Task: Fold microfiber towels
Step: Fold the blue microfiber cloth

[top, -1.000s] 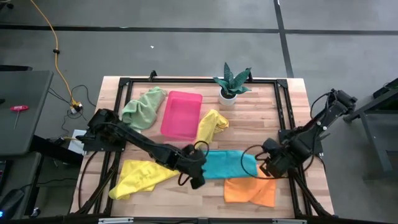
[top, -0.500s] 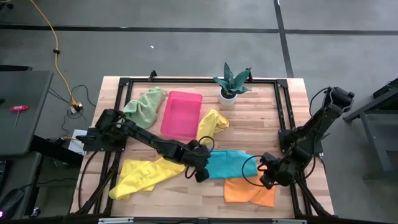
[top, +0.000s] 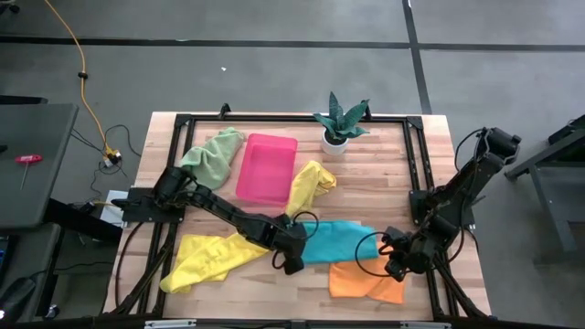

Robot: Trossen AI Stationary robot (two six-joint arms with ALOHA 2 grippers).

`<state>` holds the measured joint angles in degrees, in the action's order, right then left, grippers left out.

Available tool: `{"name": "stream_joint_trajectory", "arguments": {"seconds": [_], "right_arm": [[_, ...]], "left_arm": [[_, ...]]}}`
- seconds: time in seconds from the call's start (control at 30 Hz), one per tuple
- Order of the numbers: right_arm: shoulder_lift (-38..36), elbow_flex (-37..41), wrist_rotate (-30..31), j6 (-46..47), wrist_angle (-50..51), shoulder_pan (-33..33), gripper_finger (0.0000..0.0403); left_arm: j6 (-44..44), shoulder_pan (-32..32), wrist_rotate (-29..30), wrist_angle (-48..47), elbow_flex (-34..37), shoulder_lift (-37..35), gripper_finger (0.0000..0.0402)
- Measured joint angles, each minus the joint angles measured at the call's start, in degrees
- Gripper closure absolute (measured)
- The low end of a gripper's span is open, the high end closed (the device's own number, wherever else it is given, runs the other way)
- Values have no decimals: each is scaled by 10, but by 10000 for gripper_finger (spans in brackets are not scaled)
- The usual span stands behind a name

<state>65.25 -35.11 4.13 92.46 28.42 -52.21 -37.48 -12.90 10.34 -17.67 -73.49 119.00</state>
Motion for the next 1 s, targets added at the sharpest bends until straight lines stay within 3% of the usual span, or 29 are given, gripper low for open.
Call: {"name": "stream_joint_trajectory", "arguments": {"seconds": [0.2,0.33,0.57,0.8,1.0], "right_arm": [[0,1,8,8,-1,2,403],[13,14,44,48,4,13,403],[85,15,13,37,-28,25,403],[137,12,-28,50,79,51,403],[116,16,9,50,206,111,403]], "left_arm": [[-43,8,54,-93,0,-6,401],[-77,10,52,-101,0,-6,401],[-131,-2,41,-107,2,-11,402],[-186,-38,38,-127,4,-17,401],[-207,-63,38,-129,4,-17,401]]}}
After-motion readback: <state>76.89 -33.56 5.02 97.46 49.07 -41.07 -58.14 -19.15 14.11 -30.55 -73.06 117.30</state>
